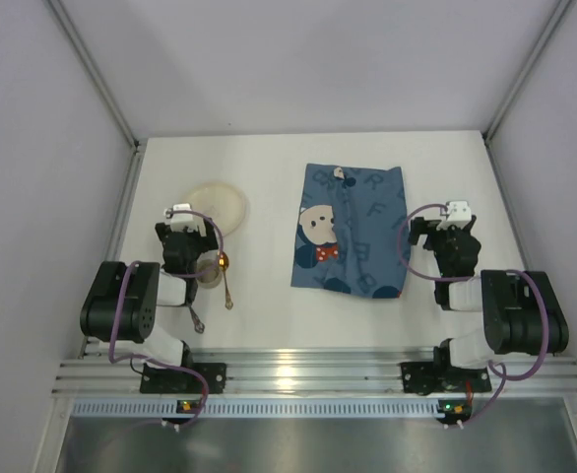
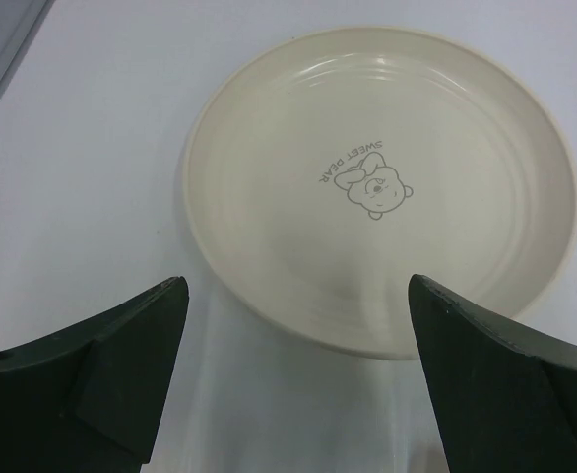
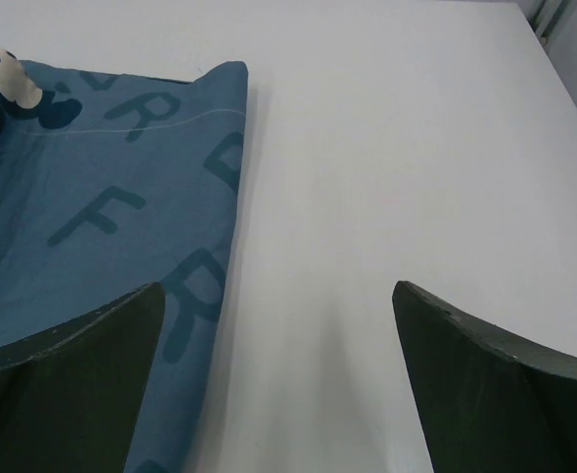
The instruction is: Set the dinner table for one person
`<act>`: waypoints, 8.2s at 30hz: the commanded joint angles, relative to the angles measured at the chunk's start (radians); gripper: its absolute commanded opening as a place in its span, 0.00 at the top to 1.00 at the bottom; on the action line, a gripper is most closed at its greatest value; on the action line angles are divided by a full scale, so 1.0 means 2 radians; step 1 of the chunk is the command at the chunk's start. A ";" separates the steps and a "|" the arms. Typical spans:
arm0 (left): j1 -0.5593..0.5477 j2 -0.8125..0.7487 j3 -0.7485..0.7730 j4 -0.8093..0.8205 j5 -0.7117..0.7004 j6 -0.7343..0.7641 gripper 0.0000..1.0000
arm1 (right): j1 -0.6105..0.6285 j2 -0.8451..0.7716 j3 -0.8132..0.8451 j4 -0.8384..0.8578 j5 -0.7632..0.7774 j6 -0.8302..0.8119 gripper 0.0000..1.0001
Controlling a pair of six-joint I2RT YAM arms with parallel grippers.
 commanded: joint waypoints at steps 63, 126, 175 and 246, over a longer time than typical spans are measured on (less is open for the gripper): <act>-0.163 0.080 0.718 -0.755 0.057 -0.285 0.02 | 0.143 -0.270 0.371 -0.920 -0.050 0.290 0.00; -0.265 0.304 0.585 -0.803 0.197 -0.252 0.99 | 0.441 0.233 0.580 -1.059 0.173 0.308 0.63; -0.227 0.190 0.585 -0.933 0.003 -0.331 1.00 | -0.144 -0.056 0.378 -1.049 0.157 0.271 1.00; 0.090 0.135 0.512 -0.813 0.064 -0.266 0.39 | -0.039 -0.196 0.345 -1.099 -0.019 0.275 0.00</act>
